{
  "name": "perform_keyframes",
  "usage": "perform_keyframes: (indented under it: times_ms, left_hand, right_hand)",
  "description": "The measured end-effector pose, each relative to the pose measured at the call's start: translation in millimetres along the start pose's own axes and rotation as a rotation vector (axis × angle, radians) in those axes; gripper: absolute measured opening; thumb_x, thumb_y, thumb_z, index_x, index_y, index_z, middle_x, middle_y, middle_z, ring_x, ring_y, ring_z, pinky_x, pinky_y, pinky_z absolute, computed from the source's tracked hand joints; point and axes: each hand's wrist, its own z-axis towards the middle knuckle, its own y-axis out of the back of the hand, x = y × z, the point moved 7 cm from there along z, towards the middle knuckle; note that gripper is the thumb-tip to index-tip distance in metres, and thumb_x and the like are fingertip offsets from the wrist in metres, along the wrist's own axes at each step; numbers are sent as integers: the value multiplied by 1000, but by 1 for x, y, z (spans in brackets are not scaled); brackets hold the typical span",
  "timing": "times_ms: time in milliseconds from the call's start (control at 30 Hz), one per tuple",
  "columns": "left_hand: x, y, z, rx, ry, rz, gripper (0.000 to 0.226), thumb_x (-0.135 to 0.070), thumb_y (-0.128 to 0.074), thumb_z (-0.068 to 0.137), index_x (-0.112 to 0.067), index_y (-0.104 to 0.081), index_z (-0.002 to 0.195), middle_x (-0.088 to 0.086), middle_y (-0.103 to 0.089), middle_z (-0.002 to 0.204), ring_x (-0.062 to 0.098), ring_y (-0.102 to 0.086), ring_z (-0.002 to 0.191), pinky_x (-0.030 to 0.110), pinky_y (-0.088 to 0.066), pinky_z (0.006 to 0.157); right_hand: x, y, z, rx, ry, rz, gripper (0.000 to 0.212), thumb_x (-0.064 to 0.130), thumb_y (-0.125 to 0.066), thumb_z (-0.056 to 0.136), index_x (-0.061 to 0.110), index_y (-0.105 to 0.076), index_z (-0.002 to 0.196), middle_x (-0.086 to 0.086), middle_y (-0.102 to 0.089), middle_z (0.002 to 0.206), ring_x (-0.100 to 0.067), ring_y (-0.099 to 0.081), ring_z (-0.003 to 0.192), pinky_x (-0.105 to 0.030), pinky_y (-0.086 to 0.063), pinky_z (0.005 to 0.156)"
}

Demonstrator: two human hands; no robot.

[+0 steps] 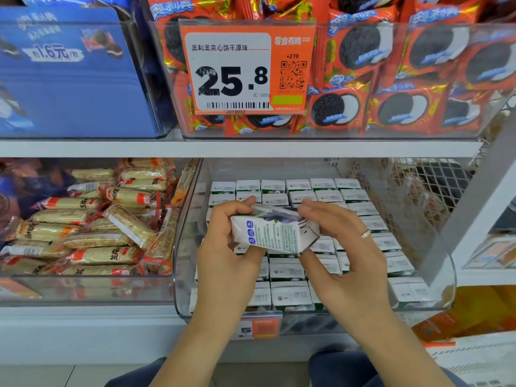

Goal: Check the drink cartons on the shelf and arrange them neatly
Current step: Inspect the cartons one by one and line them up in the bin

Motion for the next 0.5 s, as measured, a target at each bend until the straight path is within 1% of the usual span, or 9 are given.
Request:
perform_keyframes:
  times_ms: [67,133,200,233,267,333,400,467,500]
  left_hand:
    - [9,-9,1,109,118,-109,49,9,-74,73,-26,-56,102,-10,-71,102,10,-67,94,23,-52,77]
    - [13,-18,-1,218,222,-198,45,0,-76,72,-18,-57,108,-2,-73,101,16,-69,94,30,-54,80]
    - [13,-24,-4,285,263,-234,53,-20,-79,64,-18,-56,112,-1,-74,101,14,-70,93,25,-55,78]
    - [12,-26,-5,303,275,-246,59,-28,-77,59,-20,-56,113,-2,-75,100,12,-70,92,21,-54,75]
    - [11,-27,-6,314,282,-251,62,-32,-76,56,-21,-56,113,-3,-75,99,10,-70,91,19,-54,73]
    - [12,-28,-7,328,290,-245,58,-30,-75,60,-22,-56,114,-4,-74,100,8,-70,91,17,-53,73]
    - [14,-29,-7,335,290,-232,51,-23,-75,68,-22,-56,115,-4,-74,101,8,-69,93,18,-53,73]
    - [15,-29,-7,325,288,-222,55,-27,-75,65,-24,-56,116,-4,-74,102,8,-69,94,20,-54,74]
    - [15,-28,-7,310,282,-218,57,-30,-75,64,-26,-55,117,-4,-74,102,8,-69,93,20,-53,73]
  right_hand:
    - [0,1,0,-13,-21,-10,50,11,-67,79,27,-53,124,11,-57,122,-5,-52,117,-24,-47,93]
    - [0,3,-1,-38,-41,-29,45,23,-66,81,29,-53,124,15,-56,120,-4,-53,114,-21,-46,90]
    - [0,5,-2,-60,-61,-28,44,28,-67,80,31,-53,122,15,-57,119,-4,-54,112,-16,-44,89]
    - [0,6,-2,-68,-72,-22,45,29,-67,80,32,-53,122,16,-57,118,-4,-54,112,-16,-44,89]
    - [0,7,-2,-74,-81,-16,45,30,-67,79,34,-53,121,17,-57,118,-4,-54,111,-16,-44,89]
    - [0,6,-2,-75,-89,-6,45,30,-67,78,35,-52,120,17,-57,117,-4,-55,110,-17,-45,88]
    - [1,5,-3,-68,-79,-11,45,29,-67,78,35,-52,120,16,-57,117,-4,-55,110,-19,-46,87]
    - [0,4,-3,-67,-88,2,44,28,-69,78,35,-54,119,17,-59,116,-3,-56,109,-18,-47,85]
    - [-3,4,-2,-79,-126,37,42,27,-71,77,35,-57,116,19,-60,114,-2,-57,108,-15,-48,83]
